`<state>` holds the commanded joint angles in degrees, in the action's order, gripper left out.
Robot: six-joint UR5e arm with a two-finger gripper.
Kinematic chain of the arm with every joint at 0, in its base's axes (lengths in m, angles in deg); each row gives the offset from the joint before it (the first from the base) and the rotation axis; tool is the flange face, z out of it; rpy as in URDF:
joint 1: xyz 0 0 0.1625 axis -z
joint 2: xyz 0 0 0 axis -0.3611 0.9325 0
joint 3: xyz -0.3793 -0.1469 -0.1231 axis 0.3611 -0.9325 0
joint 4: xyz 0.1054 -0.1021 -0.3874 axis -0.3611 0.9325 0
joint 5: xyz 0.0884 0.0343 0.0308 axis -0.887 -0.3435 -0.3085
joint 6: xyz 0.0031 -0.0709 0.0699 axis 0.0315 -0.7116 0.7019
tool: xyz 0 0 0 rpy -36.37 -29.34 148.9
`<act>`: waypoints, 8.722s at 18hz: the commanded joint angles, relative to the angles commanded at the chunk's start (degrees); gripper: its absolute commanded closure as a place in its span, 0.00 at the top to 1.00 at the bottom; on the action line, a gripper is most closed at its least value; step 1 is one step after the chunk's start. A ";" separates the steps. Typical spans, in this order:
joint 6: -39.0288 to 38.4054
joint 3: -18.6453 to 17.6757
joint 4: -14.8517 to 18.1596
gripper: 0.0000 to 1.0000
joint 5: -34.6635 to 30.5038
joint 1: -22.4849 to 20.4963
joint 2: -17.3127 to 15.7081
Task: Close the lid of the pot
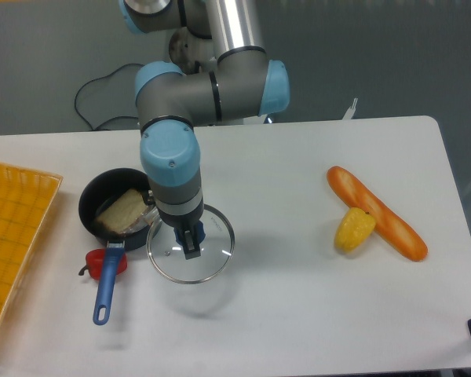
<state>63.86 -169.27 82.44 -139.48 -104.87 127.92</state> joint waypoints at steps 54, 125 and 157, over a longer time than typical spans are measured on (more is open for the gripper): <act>-8.79 -0.97 13.71 0.63 4.74 12.49 -5.45; -17.14 -2.81 6.15 0.63 -15.21 20.31 -1.06; -19.78 -4.22 5.71 0.72 -15.83 21.80 -0.35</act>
<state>44.08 -173.49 88.15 -155.31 -83.07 127.57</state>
